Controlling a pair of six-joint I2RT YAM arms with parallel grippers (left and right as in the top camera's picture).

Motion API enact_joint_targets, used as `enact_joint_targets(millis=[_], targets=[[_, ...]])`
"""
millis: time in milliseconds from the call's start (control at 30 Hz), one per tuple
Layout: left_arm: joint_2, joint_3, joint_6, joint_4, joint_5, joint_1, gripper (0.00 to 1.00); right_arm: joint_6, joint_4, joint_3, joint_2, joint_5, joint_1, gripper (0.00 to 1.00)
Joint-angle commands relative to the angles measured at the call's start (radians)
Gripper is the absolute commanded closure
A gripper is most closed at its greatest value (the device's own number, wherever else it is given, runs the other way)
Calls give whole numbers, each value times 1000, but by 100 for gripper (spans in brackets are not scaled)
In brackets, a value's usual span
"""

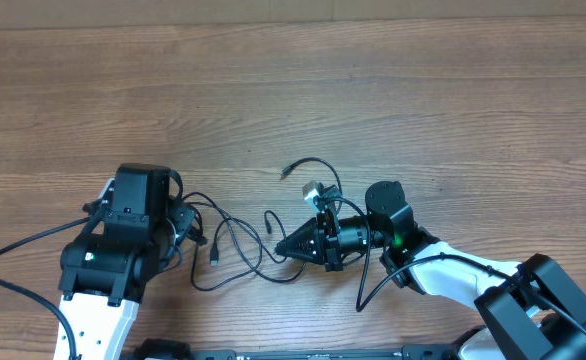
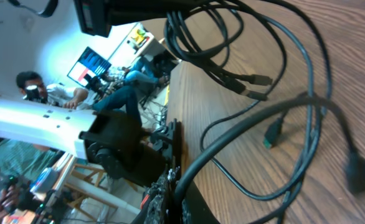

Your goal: Untangle cables

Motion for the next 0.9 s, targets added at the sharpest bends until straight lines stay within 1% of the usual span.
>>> enact_joint_targets(millis=[0, 33, 67, 100, 300, 500, 733, 867], targets=[[-2, 19, -3, 19, 5, 10, 96, -7, -18, 4, -10, 68, 3, 94], [-2, 19, 11, 30, 14, 10, 96, -8, -31, 4, -10, 76, 3, 81], [-2, 19, 42, 52, 37, 10, 96, -8, -47, 4, -10, 89, 3, 30], [-2, 19, 61, 67, 53, 10, 96, -8, -57, 4, -10, 94, 3, 0], [-2, 19, 202, 147, 147, 9, 96, -8, -68, 4, -10, 100, 3, 0], [-3, 19, 227, 167, 188, 9, 96, -8, -68, 4, -10, 95, 3, 0], [-3, 19, 402, 276, 340, 9, 96, -8, -70, 4, -10, 92, 3, 0], [-3, 19, 478, 306, 395, 9, 96, -8, -70, 3, -10, 92, 3, 0]])
